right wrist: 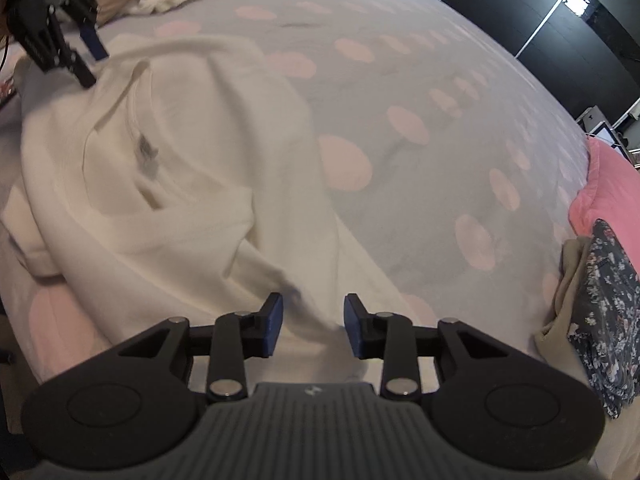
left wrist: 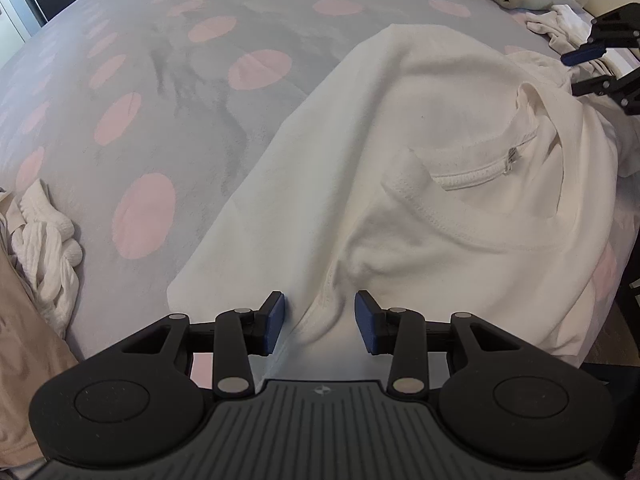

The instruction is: Fold clothes

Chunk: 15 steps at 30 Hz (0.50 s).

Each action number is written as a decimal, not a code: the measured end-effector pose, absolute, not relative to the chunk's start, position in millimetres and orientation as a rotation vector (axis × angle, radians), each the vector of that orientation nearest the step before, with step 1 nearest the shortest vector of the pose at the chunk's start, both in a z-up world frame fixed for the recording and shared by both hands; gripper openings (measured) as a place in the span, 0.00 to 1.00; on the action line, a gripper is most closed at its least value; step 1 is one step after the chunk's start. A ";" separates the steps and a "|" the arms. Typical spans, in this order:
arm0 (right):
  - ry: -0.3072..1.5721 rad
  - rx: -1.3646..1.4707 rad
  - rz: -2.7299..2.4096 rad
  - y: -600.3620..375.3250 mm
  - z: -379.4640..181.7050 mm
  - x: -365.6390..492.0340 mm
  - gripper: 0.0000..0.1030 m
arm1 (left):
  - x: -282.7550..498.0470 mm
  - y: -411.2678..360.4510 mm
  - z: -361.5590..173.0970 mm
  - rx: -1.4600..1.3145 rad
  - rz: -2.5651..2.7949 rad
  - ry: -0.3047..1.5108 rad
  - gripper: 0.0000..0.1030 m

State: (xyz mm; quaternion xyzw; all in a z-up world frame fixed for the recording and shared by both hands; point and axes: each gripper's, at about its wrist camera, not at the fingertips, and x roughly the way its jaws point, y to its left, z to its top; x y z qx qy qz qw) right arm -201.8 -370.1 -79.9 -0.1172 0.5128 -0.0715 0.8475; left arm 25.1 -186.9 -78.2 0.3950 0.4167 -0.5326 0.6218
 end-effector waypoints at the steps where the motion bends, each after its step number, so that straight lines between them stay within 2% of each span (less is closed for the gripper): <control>1: 1.089 -0.243 -0.140 -370.2 -82.7 -202.2 0.29 | 23.7 -186.0 -78.1 0.910 -1.227 0.951 0.32; 2: 1.097 -0.243 -0.128 -369.3 -84.9 -203.2 0.17 | 22.2 -185.2 -78.0 0.912 -1.230 0.944 0.31; 3: 1.103 -0.246 -0.121 -367.9 -86.2 -204.1 0.12 | 20.8 -184.3 -78.0 0.914 -1.234 0.937 0.28; 5: 1.094 -0.250 -0.133 -366.1 -84.9 -205.7 0.08 | 17.9 -183.6 -76.9 0.920 -1.235 0.922 0.24; 10: 1.093 -0.205 -0.181 -364.5 -80.5 -214.0 0.07 | 10.0 -180.3 -72.7 0.937 -1.255 0.889 0.24; 13: 1.100 -0.211 -0.189 -360.7 -82.9 -215.4 0.07 | 3.8 -174.8 -71.4 0.980 -1.276 0.866 0.31; 15: 1.104 -0.219 -0.190 -358.3 -84.0 -216.1 0.07 | 0.4 -169.8 -72.5 1.023 -1.272 0.855 0.32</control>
